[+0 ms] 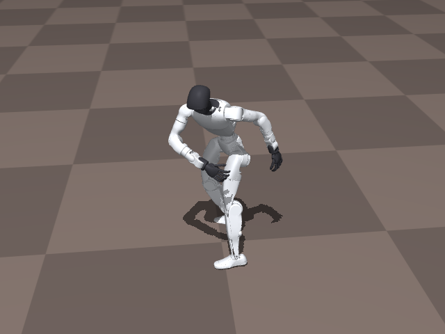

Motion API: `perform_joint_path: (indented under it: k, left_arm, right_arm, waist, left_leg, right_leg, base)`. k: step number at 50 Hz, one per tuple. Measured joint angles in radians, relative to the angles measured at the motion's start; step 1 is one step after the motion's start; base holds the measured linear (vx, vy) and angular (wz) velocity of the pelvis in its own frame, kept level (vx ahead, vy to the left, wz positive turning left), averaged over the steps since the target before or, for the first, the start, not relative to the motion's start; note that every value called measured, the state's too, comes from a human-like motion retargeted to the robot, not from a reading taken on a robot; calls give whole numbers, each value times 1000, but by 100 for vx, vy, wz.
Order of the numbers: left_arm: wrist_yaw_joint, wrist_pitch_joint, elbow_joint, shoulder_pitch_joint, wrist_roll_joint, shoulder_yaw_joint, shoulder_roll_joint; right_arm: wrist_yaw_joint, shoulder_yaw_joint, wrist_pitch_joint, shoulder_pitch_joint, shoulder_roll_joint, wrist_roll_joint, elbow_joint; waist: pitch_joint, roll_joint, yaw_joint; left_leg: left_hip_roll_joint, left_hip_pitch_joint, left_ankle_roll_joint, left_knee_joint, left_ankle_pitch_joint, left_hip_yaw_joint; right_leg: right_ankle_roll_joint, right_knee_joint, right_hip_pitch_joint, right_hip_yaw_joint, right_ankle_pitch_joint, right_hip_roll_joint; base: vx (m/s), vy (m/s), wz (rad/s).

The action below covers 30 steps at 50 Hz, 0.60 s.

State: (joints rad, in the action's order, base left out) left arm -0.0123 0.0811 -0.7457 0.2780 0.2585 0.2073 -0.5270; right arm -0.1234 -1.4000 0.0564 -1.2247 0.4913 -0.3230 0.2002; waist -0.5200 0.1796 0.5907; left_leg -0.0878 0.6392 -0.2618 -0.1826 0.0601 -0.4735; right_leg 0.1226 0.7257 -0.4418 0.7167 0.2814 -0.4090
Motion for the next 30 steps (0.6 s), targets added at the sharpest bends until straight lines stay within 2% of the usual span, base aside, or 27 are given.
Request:
perform_joint_path:
  k: [3,5,7,8,10,12,15,17,20,25,30]
  left_arm:
    - [-39,15,-16,-4,-18,-34,18]
    - [-65,47,-84,-31,-94,-100,65]
    - [-139,40,-112,-34,-58,-139,73]
    - [-194,41,-92,-23,-7,-158,62]
    - [-187,19,-100,-35,107,-115,16]
    - [-191,24,-114,-62,165,-105,-2]
    - [-142,7,-110,-111,185,-95,-50]
    - [-145,11,-90,-147,192,-97,-81]
    - [-162,33,-52,-198,205,-114,-113]
    - [-169,51,-11,-239,214,-169,-118]
    - [-147,34,-21,-246,187,-200,-136]
  right_arm:
    - [-4,19,-1,-47,190,-240,11]
    - [-104,114,-27,-63,316,-363,75]
    - [165,262,-22,-47,370,-499,207]
    - [421,364,62,-53,356,-538,309]
    - [714,543,95,-128,338,-465,543]
    - [831,804,217,-256,320,-677,711]
    - [762,990,190,-475,435,-754,886]
    - [773,994,158,-615,517,-751,982]
    - [808,887,133,-793,602,-713,1065]
    - [803,698,148,-950,620,-652,1007]
    - [757,640,146,-960,598,-669,933]
  waist:
    - [0,-3,-25]
    - [0,-9,-52]
    - [62,-2,-99]
    - [97,2,-126]
    - [179,0,-181]
    - [247,-22,-236]
    - [332,-57,-285]
    - [371,-79,-308]
    - [406,-114,-337]
    - [421,-190,-393]
    - [406,-241,-449]
  left_leg:
    - [-43,-164,0,-36,-54,110]
    - [-63,-294,0,-17,-55,176]
    - [-75,-380,0,10,-49,234]
    - [-73,-420,0,29,-40,263]
    - [-84,-462,0,41,-32,299]
    - [-68,-496,0,64,-5,317]
    - [-62,-522,0,66,12,325]
    - [-61,-539,0,63,17,325]
    - [-67,-568,0,64,20,329]
    - [-77,-623,0,73,16,364]
    - [-85,-660,0,84,0,423]
  right_leg:
    - [31,-54,118,-89,-18,41]
    - [56,-110,209,-146,-41,64]
    - [70,-165,266,-186,-65,81]
    - [82,-196,292,-204,-79,83]
    - [80,-243,325,-222,-98,99]
    - [93,-302,361,-239,-126,98]
    - [94,-358,403,-246,-149,105]
    - [96,-382,428,-250,-160,110]
    - [97,-403,456,-263,-174,118]
    - [89,-395,459,-319,-184,123]
    - [89,-346,405,-398,-189,123]
  base:
    - [11,-13,-180]
    - [19,-7,-164]
    - [23,-1,-132]
    - [25,1,-107]
    - [24,-1,-81]
    - [23,3,-45]
    - [22,0,-24]
    - [20,-1,-20]
    - [16,-2,-33]
    - [10,-1,-61]
    - [2,2,-82]
